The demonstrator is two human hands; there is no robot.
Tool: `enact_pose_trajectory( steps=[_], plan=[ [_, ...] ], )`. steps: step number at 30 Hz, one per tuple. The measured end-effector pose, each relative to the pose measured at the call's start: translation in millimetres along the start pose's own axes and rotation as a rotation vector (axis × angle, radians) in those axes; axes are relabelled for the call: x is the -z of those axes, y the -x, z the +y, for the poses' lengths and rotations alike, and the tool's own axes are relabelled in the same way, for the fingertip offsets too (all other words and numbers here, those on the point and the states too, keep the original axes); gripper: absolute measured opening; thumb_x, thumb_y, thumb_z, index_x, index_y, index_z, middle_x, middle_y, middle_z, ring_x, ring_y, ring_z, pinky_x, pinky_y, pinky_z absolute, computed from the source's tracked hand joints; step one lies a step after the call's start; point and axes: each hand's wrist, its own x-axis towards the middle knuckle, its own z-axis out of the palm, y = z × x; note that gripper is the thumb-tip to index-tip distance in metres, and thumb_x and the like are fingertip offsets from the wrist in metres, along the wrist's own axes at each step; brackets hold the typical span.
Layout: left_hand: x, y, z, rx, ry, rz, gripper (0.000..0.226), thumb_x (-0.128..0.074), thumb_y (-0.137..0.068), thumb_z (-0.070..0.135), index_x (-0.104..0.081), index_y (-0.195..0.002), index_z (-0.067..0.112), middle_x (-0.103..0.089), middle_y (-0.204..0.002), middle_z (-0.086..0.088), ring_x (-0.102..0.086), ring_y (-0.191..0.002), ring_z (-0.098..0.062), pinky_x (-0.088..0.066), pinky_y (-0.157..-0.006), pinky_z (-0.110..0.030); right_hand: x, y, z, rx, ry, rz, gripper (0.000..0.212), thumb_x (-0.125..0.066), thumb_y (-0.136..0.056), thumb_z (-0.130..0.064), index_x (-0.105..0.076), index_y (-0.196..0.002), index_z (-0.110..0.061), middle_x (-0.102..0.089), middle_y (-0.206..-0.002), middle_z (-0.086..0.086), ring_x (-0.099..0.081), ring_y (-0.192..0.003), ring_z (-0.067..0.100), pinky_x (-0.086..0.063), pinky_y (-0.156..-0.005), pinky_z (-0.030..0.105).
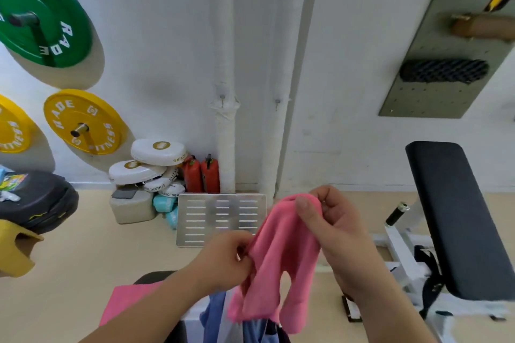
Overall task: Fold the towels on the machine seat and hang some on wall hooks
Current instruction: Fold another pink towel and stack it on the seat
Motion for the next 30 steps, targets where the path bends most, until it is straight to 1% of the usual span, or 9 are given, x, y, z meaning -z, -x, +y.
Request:
enact_pose_trajectory(
  steps=[5, 9, 11, 15, 17, 20, 24, 27, 30],
  plan=[
    [-11, -8, -37, 0.241, 0.061, 0.040, 0.017, -0.051, -0.070, 0.005, -0.064, -0.071, 0.014, -0.071, -0.062, -0.003, -0.068, -0.062, -0.014, -0.055, -0.064, -0.034, 54, 6, 8, -0.030, -0.079, 0.327, 0.018, -0.073, -0.094, -0.031, -0.065, -0.084, -0.018, -0.069, -0.089, 0.021, -0.059, -0.082, 0.026, -0.047, -0.078, 0.048],
    [-4, -7, -41, 0.293, -0.201, -0.054, 0.013, -0.049, -0.071, 0.011, -0.050, -0.060, 0.019, -0.055, -0.058, 0.001, -0.050, -0.061, -0.012, -0.038, -0.056, -0.027, 86, 10, 18, -0.022, -0.045, 0.543, 0.016, -0.070, -0.097, -0.030, -0.064, -0.084, -0.022, -0.070, -0.084, 0.004, -0.063, -0.083, 0.020, -0.053, -0.081, 0.044],
    [-5, -5, -37, 0.290, -0.243, -0.066, 0.013, -0.048, -0.070, 0.016, -0.046, -0.058, 0.021, -0.052, -0.059, 0.003, -0.047, -0.061, -0.012, -0.035, -0.057, -0.028, 94, 12, 22, -0.022, 0.140, 0.561, 0.016, -0.069, -0.097, -0.031, -0.062, -0.088, -0.020, -0.064, -0.075, -0.002, -0.059, -0.073, 0.013, -0.051, -0.070, 0.027],
    [1, -9, -6, 0.194, -0.038, -0.022, 0.038, -0.060, -0.081, -0.002, -0.072, -0.066, 0.030, -0.070, -0.066, 0.007, -0.061, -0.066, -0.005, -0.044, -0.060, -0.015, 94, 13, 33, -0.054, 0.419, 0.463, 0.015, -0.066, -0.097, -0.022, -0.058, -0.089, -0.013, -0.054, -0.067, -0.004, -0.048, -0.052, -0.002, -0.041, -0.051, 0.008],
    [7, -8, 26, 0.111, 0.129, -0.038, 0.037, -0.065, -0.085, -0.004, -0.081, -0.086, 0.030, -0.078, -0.081, 0.010, -0.069, -0.075, 0.000, -0.051, -0.069, -0.011, 88, 12, 38, -0.076, 0.461, 0.411, 0.020, -0.068, -0.095, -0.023, -0.056, -0.088, -0.010, -0.052, -0.064, -0.005, -0.046, -0.051, 0.000, -0.040, -0.052, 0.011],
    [8, -4, 66, 0.005, 0.361, -0.001, 0.029, -0.071, -0.089, -0.001, -0.082, -0.095, 0.026, -0.081, -0.091, 0.000, -0.076, -0.086, -0.013, -0.058, -0.076, -0.019, 71, 13, 41, -0.092, 0.436, 0.244, 0.023, -0.070, -0.092, -0.018, -0.052, -0.084, -0.005, -0.051, -0.062, -0.005, -0.045, -0.055, 0.006, -0.040, -0.054, 0.017],
    [-6, -2, 77, -0.218, 0.290, -0.013, 0.034, -0.058, -0.101, 0.007, -0.078, -0.108, 0.033, -0.076, -0.109, 0.010, -0.070, -0.107, -0.011, -0.054, -0.094, -0.025, 43, 17, 42, -0.152, 0.312, -0.029, 0.012, -0.061, -0.091, -0.004, -0.051, -0.085, -0.005, -0.065, -0.061, 0.002, -0.060, -0.056, 0.015, -0.049, -0.057, 0.028],
    [-14, 2, 69, -0.212, 0.247, 0.139, 0.039, -0.061, -0.096, 0.001, -0.078, -0.103, 0.035, -0.072, -0.099, 0.011, -0.069, -0.101, -0.010, -0.051, -0.088, -0.018, 32, 18, 50, -0.107, 0.300, -0.093, 0.013, -0.065, -0.085, -0.021, -0.054, -0.082, -0.015, -0.058, -0.069, 0.007, -0.056, -0.068, 0.014, -0.046, -0.068, 0.031],
    [-19, 7, 58, -0.108, 0.364, 0.224, 0.037, -0.067, -0.089, 0.002, -0.074, -0.110, 0.032, -0.077, -0.095, 0.010, -0.073, -0.093, -0.010, -0.059, -0.087, -0.032, 24, 18, 58, -0.094, 0.251, -0.129, 0.019, -0.065, -0.085, -0.036, -0.056, -0.077, -0.021, -0.055, -0.067, -0.006, -0.051, -0.068, 0.008, -0.041, -0.065, 0.019]
  ],
)
